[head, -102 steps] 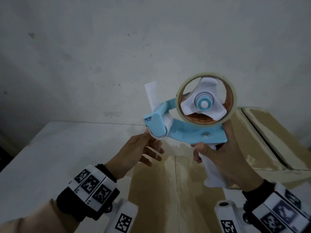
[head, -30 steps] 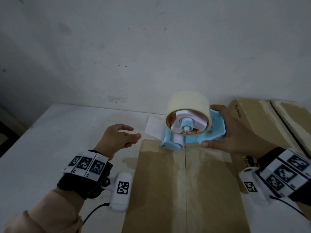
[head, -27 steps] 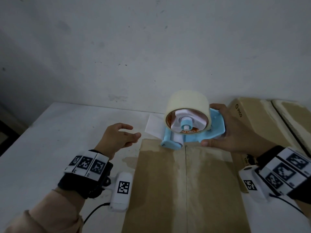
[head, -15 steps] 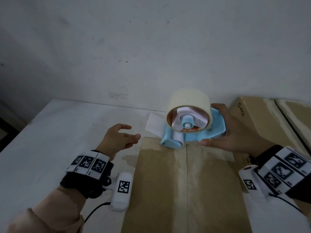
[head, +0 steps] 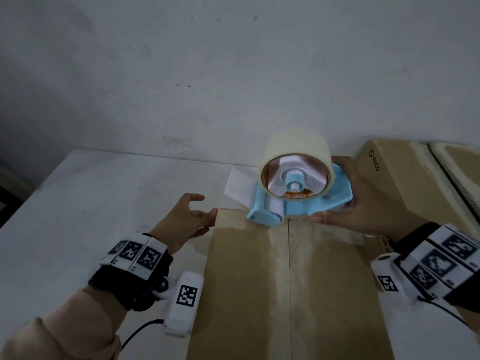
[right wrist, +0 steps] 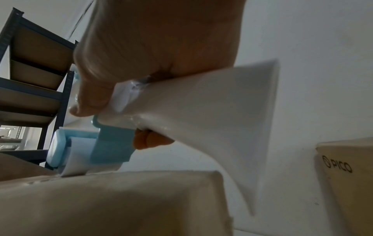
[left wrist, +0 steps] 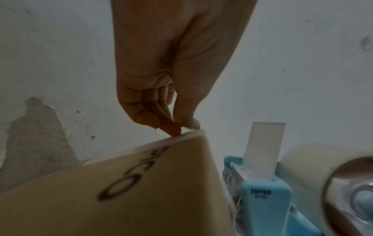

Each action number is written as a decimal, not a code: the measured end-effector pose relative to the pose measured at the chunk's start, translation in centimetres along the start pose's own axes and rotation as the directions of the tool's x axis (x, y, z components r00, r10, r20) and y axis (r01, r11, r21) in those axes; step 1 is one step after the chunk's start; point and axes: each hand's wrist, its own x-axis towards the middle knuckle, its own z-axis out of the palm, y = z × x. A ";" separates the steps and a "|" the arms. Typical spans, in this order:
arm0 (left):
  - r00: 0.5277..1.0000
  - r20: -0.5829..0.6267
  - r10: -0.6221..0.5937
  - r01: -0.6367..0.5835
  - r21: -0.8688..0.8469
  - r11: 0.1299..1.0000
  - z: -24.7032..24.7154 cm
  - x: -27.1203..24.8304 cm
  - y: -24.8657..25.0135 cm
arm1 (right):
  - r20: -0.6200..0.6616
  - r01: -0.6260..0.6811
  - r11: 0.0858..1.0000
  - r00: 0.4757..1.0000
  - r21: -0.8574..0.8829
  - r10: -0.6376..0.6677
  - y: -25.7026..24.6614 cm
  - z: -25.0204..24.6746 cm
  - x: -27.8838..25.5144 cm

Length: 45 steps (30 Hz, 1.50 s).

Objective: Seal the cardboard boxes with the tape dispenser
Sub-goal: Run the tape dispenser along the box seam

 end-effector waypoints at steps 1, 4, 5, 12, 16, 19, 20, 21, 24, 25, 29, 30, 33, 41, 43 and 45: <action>1.000 0.005 0.007 -0.008 0.031 0.999 0.1 0.0 0.1 | -0.003 0.002 1.000 1.000 0.002 -0.002 0.0 0.0 -0.1; 1.000 0.022 -0.018 0.014 0.151 0.988 0.2 0.1 0.0 | -0.010 0.004 1.000 1.000 0.003 -0.004 -0.1 0.1 -0.1; 0.997 0.041 -0.069 0.060 0.199 0.978 0.1 0.1 -0.3 | -0.008 0.004 1.000 1.000 0.011 -0.004 -0.1 0.1 -0.1; 0.910 0.182 -0.373 0.286 0.376 0.881 0.1 0.0 -1.6 | -0.008 0.010 1.000 1.000 0.027 -0.010 0.0 0.2 0.0; 0.923 0.149 -0.354 0.235 0.510 0.827 -0.3 -0.6 -0.7 | -0.012 0.028 0.999 1.000 0.023 -0.028 -0.2 0.2 -0.2; 0.953 0.152 -0.263 0.137 0.555 0.820 -0.2 -1.8 1.2 | -0.014 0.021 1.000 1.000 0.013 -0.020 0.0 0.1 -0.3; 0.952 0.181 -0.248 0.106 0.564 0.819 0.1 -2.2 1.7 | -0.016 0.014 1.000 1.000 0.008 -0.013 0.0 0.1 -0.3; 0.948 0.210 -0.240 0.072 0.593 0.802 0.3 -2.7 2.1 | -0.020 0.007 1.000 1.000 0.005 -0.007 0.1 0.1 -0.4; 0.947 0.257 -0.193 -0.051 0.713 0.699 0.9 -3.2 2.2 | -0.039 0.004 1.000 0.999 -0.021 -0.004 0.0 0.3 -0.7; 0.949 0.257 -0.184 -0.069 0.735 0.675 0.9 -3.2 2.3 | -0.045 0.004 0.999 0.999 -0.036 -0.006 0.0 0.3 -0.8; 0.952 0.239 -0.191 -0.094 0.824 0.559 1.1 -2.5 3.4 | -0.042 -0.007 0.996 0.999 -0.089 0.003 -0.4 0.4 -1.3; 0.956 0.234 -0.176 -0.113 0.850 0.514 1.2 -2.1 3.8 | -0.048 -0.008 0.996 0.999 -0.093 0.004 -0.4 0.5 -1.4; 0.966 0.237 -0.108 -0.179 0.907 0.382 1.4 -1.0 5.1 | -0.093 -0.043 0.996 0.995 -0.084 0.035 -0.1 0.6 -1.7; 0.965 0.244 0.099 -0.255 0.959 0.124 3.3 0.7 7.1 | -0.196 -0.013 0.992 0.981 -0.125 -0.012 0.4 1.2 -2.5; 0.943 0.310 0.122 -0.325 0.935 0.140 4.1 0.5 7.0 | -0.227 -0.018 0.990 0.974 -0.140 -0.014 0.6 1.5 -2.9; 0.924 0.380 0.053 -0.384 0.916 0.118 5.2 0.3 6.5 | -0.247 -0.028 0.991 0.969 -0.133 -0.006 0.8 2.0 -3.1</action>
